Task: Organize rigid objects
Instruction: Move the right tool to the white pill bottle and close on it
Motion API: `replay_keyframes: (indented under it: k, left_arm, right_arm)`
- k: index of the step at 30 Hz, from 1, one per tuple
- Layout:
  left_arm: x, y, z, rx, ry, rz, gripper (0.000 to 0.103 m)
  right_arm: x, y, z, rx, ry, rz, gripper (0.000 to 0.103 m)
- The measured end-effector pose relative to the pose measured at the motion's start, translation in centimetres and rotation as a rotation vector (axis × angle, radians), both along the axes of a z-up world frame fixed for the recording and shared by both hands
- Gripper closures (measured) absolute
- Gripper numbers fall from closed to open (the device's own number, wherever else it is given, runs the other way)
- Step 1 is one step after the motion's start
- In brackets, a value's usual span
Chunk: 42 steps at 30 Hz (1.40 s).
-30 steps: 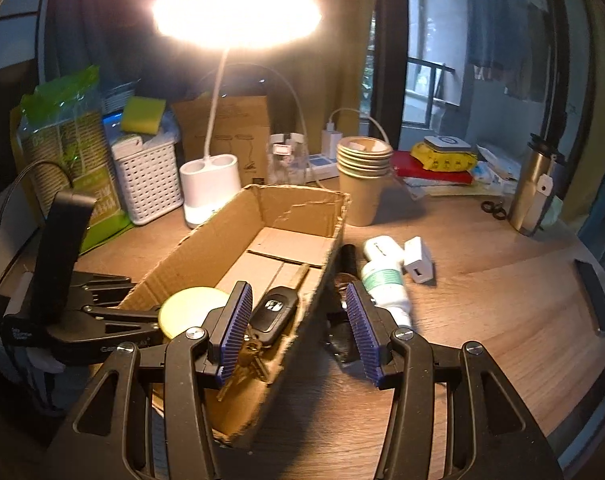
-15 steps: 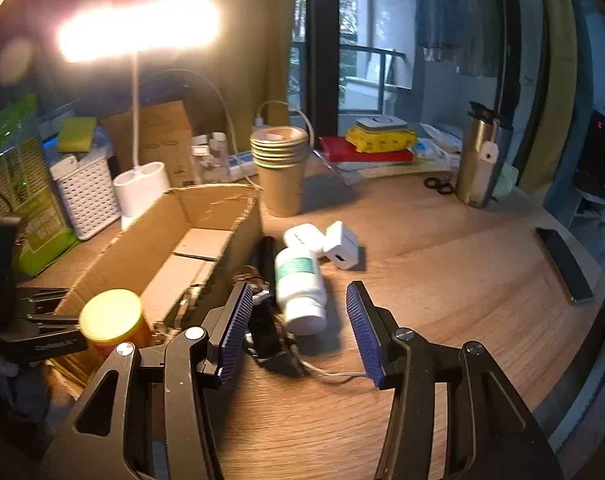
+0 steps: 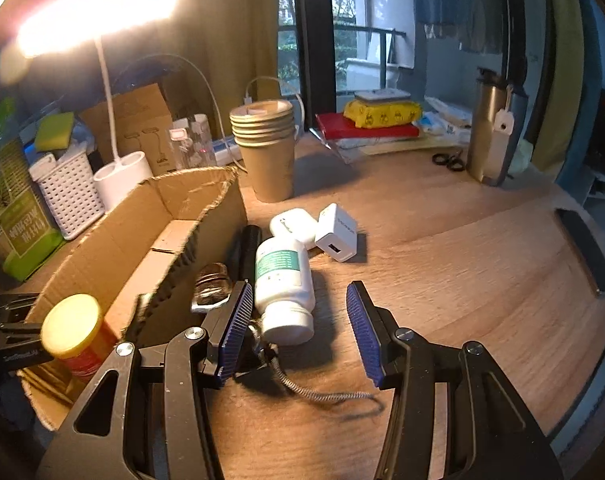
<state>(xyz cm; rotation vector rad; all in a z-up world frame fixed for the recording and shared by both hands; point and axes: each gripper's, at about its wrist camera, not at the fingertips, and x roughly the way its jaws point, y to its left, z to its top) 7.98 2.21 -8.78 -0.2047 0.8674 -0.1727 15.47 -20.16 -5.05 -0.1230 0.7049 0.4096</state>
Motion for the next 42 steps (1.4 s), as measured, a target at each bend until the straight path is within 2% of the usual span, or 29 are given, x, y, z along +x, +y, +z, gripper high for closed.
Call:
replay_keyframes:
  k: [15, 28, 33, 42]
  left_arm:
    - [0.0, 0.0, 0.0, 0.0, 0.0, 0.0, 0.076]
    - [0.0, 0.0, 0.0, -0.001, 0.0, 0.0, 0.076]
    - [0.0, 0.0, 0.0, -0.001, 0.0, 0.0, 0.076]
    - [0.0, 0.0, 0.0, -0.001, 0.0, 0.0, 0.076]
  right_arm:
    - [3.6, 0.5, -1.9, 0.047, 0.102, 0.038, 0.05]
    - [4.2, 1.7, -2.8, 0.025, 0.133, 0.067, 0.05]
    - [3.9, 1.8, -2.8, 0.017, 0.12, 0.074, 0.056]
    - [3.6, 1.8, -2.6, 0.021, 0.109, 0.083, 0.057]
